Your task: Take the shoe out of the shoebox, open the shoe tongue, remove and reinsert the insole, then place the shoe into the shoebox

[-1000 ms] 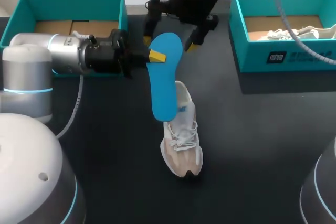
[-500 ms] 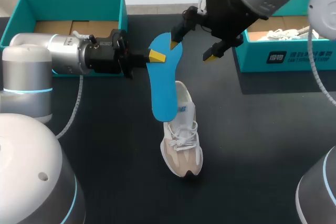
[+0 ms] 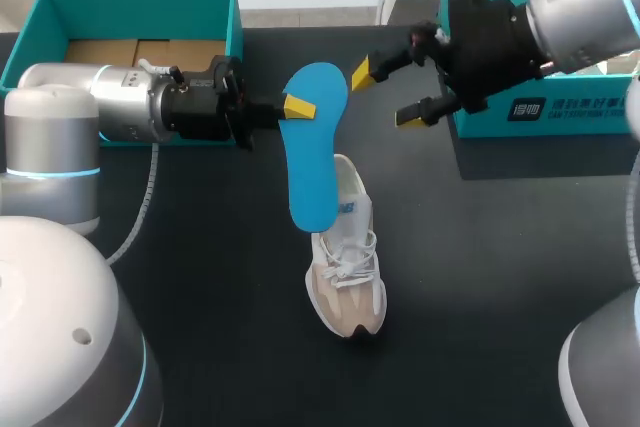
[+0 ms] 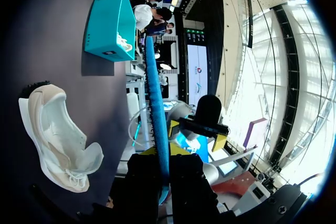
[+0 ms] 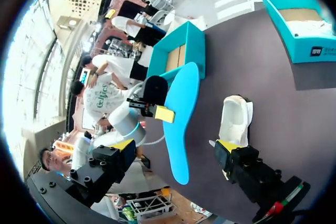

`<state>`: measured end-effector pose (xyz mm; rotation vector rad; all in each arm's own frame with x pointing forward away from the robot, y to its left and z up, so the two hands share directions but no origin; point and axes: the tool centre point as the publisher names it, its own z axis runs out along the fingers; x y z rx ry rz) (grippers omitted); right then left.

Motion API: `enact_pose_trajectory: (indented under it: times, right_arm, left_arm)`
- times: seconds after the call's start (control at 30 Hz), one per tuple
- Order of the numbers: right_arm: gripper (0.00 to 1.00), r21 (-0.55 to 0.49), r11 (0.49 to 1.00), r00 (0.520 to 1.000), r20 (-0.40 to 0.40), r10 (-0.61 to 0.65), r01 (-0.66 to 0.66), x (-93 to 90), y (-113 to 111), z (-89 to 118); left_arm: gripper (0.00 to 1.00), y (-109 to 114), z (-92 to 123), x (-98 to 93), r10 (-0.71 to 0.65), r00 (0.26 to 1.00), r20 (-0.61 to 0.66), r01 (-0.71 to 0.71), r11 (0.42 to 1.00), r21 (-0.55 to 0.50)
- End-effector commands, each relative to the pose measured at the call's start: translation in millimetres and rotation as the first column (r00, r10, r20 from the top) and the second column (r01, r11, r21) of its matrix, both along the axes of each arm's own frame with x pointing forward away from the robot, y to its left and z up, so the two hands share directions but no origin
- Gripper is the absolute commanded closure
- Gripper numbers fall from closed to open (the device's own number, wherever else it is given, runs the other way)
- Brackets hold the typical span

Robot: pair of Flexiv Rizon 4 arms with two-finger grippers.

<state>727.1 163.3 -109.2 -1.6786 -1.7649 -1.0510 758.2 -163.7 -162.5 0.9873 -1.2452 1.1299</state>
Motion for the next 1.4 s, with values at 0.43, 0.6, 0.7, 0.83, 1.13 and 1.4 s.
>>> enact_pose_trajectory:
  times: [0.43, 0.6, 0.7, 0.83, 1.13, 1.4]
  right_arm:
    - [0.0, 0.495, 0.85, 0.981, 0.037, 0.19, -0.183, 8.3, -10.6, -25.9]
    - [0.0, 0.51, 0.839, 0.979, 0.033, 0.199, -0.188, 13.2, -14.2, -34.8]
    - [0.0, 0.526, 0.829, 0.979, 0.033, 0.203, -0.19, 15.3, -13.1, -39.1]
    - [0.0, 0.529, 0.827, 0.978, 0.025, 0.207, -0.189, 16.8, -11.8, -44.4]
    - [0.0, 0.532, 0.828, 0.98, 0.012, 0.199, -0.175, 16.6, -17.5, -50.6]
    - [0.0, 0.532, 0.828, 0.98, 0.012, 0.199, -0.175, 16.6, -17.5, -50.6]
  left_arm:
    - [1.0, -0.2, -0.3, -0.2, 0.0, 1.0, 0.001, 0.0, 1.0, 0.001]
    - [1.0, -0.2, -0.3, -0.2, 0.0, 1.0, 0.001, 0.0, 1.0, 0.001]
    - [1.0, -0.2, -0.3, -0.2, 0.0, 1.0, 0.001, 0.0, 1.0, 0.001]
    - [1.0, -0.2, -0.3, -0.2, 0.0, 1.0, 0.001, 0.0, 1.0, 0.001]
    - [1.0, -0.2, -0.3, -0.2, 0.0, 1.0, 0.001, 0.0, 1.0, 0.001]
    - [1.0, 0.7, -3.7, 1.9, -0.018, 0.998, 0.057, 0.018, 1.0, 0.004]
